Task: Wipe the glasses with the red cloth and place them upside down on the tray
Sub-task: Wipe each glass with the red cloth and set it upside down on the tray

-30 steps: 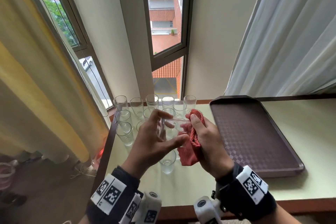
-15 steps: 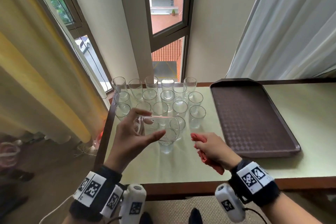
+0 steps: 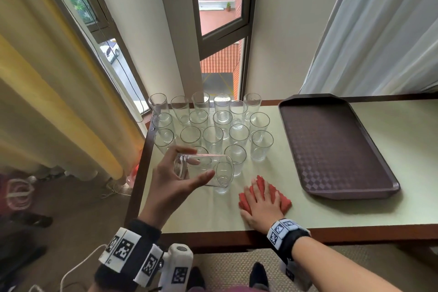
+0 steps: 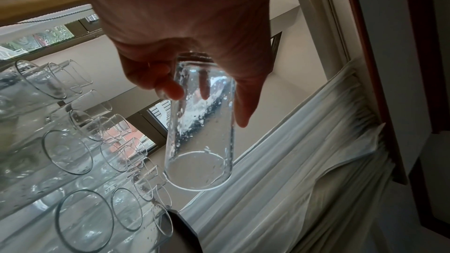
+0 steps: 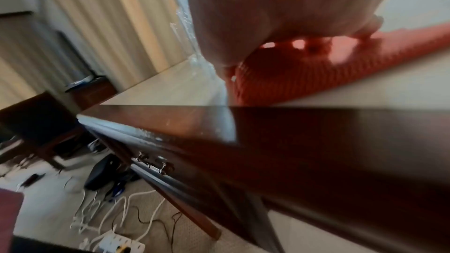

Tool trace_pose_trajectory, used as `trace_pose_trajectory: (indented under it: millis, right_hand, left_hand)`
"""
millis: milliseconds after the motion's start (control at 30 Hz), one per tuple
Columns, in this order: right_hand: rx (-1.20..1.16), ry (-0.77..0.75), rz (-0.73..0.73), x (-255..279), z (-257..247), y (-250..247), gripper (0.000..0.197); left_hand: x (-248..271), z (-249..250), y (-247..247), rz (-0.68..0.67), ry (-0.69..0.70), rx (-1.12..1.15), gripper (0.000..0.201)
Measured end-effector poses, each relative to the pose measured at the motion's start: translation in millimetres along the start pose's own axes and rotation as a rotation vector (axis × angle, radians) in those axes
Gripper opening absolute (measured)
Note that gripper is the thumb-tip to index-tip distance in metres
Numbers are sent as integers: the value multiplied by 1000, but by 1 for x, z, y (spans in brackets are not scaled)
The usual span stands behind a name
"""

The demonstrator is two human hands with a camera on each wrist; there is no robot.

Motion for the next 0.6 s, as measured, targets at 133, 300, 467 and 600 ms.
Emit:
trace_pose_trajectory:
  millis: [133,300,467,600]
  right_hand:
    - [-62,-8,-115,-3,3,1,95]
    - [-588,26,54,12,18,-54,55]
    - [-922,-190,198,53,11,-126,48]
    - [-680,-466,272,83,-21,-168,88]
  left_hand:
    - [-1,-5,4,-2,-6,34,67]
    - [-1,-4,13,-56,10,30,75]
    - [-8,-1,27,-134,39,-29,66]
    - [-15,-4,44,-203,26,-57,65]
Point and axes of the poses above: each hand's wrist, its own x-axis away from the middle knuckle, its own y-axis out of the palm, z = x × y, the point moved 7 cm from there along -x, towards the middle knuckle, and after that the axes turned 2 degrees about y, right-handed, at the moved point
